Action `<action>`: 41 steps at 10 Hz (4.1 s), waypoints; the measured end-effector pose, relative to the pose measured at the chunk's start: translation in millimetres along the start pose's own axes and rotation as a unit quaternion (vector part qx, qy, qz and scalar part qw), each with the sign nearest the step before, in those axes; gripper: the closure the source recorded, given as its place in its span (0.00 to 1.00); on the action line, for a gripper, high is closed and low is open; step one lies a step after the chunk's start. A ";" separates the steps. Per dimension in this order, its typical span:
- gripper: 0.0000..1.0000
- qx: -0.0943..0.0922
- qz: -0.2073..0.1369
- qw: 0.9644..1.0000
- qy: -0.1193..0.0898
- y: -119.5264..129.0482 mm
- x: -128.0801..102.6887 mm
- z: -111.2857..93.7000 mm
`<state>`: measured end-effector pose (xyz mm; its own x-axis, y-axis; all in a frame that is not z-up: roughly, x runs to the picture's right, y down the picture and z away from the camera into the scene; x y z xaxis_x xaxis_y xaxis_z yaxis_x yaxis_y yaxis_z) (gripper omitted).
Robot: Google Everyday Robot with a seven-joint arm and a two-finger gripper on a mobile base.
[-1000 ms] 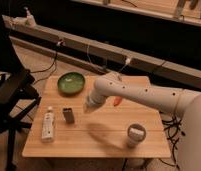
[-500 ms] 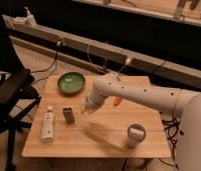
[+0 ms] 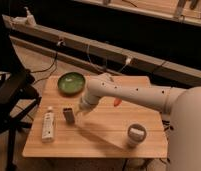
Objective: Knock the eraser over
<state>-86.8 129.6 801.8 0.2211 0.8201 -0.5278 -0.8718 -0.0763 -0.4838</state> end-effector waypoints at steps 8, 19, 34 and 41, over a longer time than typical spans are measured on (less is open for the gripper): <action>0.60 -0.011 -0.001 1.000 -0.004 3.1 -4.1 7.4; 0.60 -0.005 -0.011 1.000 0.010 18.0 -20.3 16.5; 0.60 -0.009 -0.029 0.999 0.015 18.9 -31.3 39.2; 0.60 -0.013 -0.028 0.999 0.020 25.8 -31.3 31.0</action>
